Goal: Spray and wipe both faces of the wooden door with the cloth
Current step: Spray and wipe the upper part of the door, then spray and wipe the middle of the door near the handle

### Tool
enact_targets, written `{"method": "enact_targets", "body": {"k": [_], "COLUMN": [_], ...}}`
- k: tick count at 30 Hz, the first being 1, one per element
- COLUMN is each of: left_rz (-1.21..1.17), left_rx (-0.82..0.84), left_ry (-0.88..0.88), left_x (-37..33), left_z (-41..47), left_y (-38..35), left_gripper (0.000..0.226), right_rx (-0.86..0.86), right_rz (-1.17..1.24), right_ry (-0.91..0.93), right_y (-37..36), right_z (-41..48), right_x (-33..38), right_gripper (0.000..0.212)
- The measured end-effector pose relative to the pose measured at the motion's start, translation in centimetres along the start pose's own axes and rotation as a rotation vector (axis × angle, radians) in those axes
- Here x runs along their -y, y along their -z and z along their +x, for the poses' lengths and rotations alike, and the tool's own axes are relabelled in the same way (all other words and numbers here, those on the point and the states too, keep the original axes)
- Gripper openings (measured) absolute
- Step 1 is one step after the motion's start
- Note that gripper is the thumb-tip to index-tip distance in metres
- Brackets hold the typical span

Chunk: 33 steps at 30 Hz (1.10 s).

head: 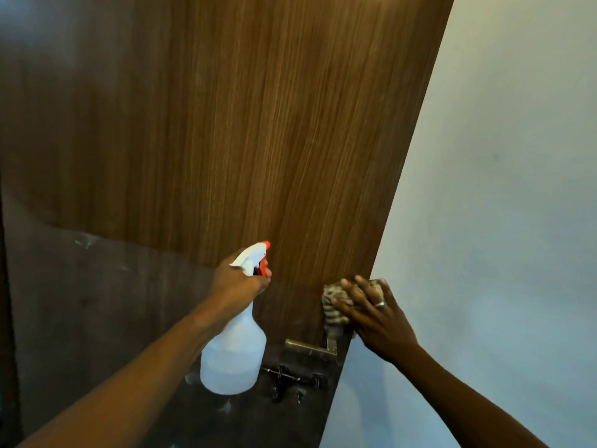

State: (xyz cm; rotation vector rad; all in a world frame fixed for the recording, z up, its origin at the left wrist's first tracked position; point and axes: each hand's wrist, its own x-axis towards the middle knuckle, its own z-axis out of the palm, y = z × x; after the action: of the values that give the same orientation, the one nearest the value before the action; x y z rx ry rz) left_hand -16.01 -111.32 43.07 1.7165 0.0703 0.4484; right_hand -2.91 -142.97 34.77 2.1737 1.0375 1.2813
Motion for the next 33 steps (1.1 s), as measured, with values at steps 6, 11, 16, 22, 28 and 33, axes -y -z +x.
{"method": "enact_targets", "body": {"k": [6, 11, 16, 22, 28, 33], "left_rz": [-0.081, 0.003, 0.100, 0.097, 0.041, 0.000], "left_rx": [0.000, 0.071, 0.164, 0.142, 0.033, 0.046], "left_ry": [0.125, 0.068, 0.103, 0.198, 0.091, 0.050], "left_x": [1.4, 1.9, 4.1, 3.7, 3.5, 2.6], "left_z": [-3.4, -6.6, -8.6, -8.9, -8.6, -8.6], "left_y": [-2.4, -5.9, -9.3, -9.7, -7.1, -6.3], "left_gripper": [0.042, 0.044, 0.049, 0.050, 0.051, 0.041], "right_rx": [0.017, 0.007, 0.005, -0.097, -0.032, 0.119], "right_rz": [0.042, 0.146, 0.234, 0.522, 0.535, 0.491], "right_ry": [0.029, -0.026, -0.262, -0.711, -0.382, -0.091], "right_y": [1.6, 1.2, 1.1, 4.0, 2.7, 1.2], "right_z": [1.1, 0.4, -6.3, -4.5, 2.2, -0.3], "right_x": [-1.7, -0.3, -1.7, 0.8, 5.4, 5.2], "right_gripper": [0.063, 0.062, 0.055, 0.049, 0.055, 0.044]}}
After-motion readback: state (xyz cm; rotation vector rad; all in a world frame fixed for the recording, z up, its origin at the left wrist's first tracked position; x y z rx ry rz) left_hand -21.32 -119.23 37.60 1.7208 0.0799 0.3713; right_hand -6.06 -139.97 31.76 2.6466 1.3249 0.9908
